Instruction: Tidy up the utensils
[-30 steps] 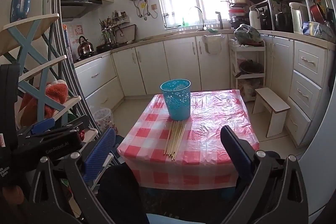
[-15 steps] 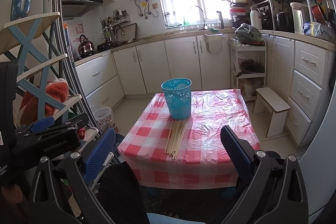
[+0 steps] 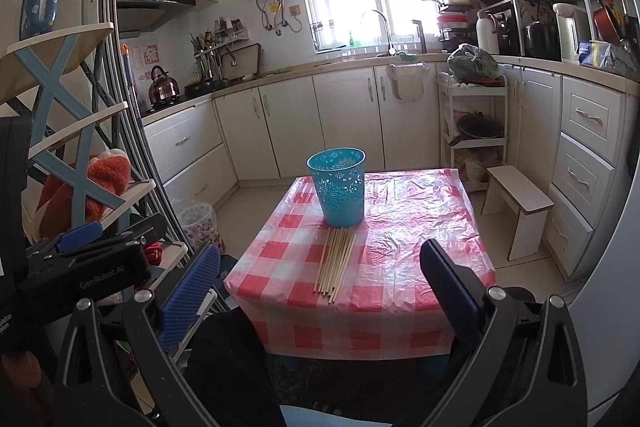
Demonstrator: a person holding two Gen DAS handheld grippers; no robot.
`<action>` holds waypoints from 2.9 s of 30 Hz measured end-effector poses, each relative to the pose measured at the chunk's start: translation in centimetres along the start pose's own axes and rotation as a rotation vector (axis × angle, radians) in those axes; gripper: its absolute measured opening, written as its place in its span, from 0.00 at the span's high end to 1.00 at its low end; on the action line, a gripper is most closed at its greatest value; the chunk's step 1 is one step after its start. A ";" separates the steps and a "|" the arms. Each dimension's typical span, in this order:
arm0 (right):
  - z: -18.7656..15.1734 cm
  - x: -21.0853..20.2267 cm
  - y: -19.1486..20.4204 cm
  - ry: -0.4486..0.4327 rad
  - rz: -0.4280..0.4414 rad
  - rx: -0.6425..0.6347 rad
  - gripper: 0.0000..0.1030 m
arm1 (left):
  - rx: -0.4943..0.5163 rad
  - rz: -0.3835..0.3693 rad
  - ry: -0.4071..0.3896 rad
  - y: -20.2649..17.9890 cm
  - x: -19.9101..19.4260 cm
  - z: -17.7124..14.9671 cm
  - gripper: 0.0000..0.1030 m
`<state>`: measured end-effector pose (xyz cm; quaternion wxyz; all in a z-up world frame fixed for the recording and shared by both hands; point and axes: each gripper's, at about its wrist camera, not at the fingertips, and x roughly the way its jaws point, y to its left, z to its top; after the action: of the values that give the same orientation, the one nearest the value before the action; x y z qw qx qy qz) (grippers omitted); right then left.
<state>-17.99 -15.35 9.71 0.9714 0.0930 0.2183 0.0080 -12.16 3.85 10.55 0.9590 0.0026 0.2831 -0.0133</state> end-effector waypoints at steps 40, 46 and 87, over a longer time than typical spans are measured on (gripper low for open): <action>-4.5 31.3 -5.7 0.504 0.052 0.119 0.74 | -0.012 -0.086 0.360 -2.3 23.5 -0.7 0.09; -5.3 36.1 -7.6 0.567 -0.055 0.019 0.83 | -0.028 -0.074 0.398 -2.5 27.3 -0.3 0.09; -4.0 38.8 -12.3 0.540 0.091 -0.086 0.94 | 0.074 -0.199 0.519 -9.0 40.7 0.4 0.95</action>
<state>15.06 -24.53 -12.47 0.8798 0.0557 0.4642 0.0855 21.97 -6.10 -11.20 0.8475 0.0131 0.5176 -0.1169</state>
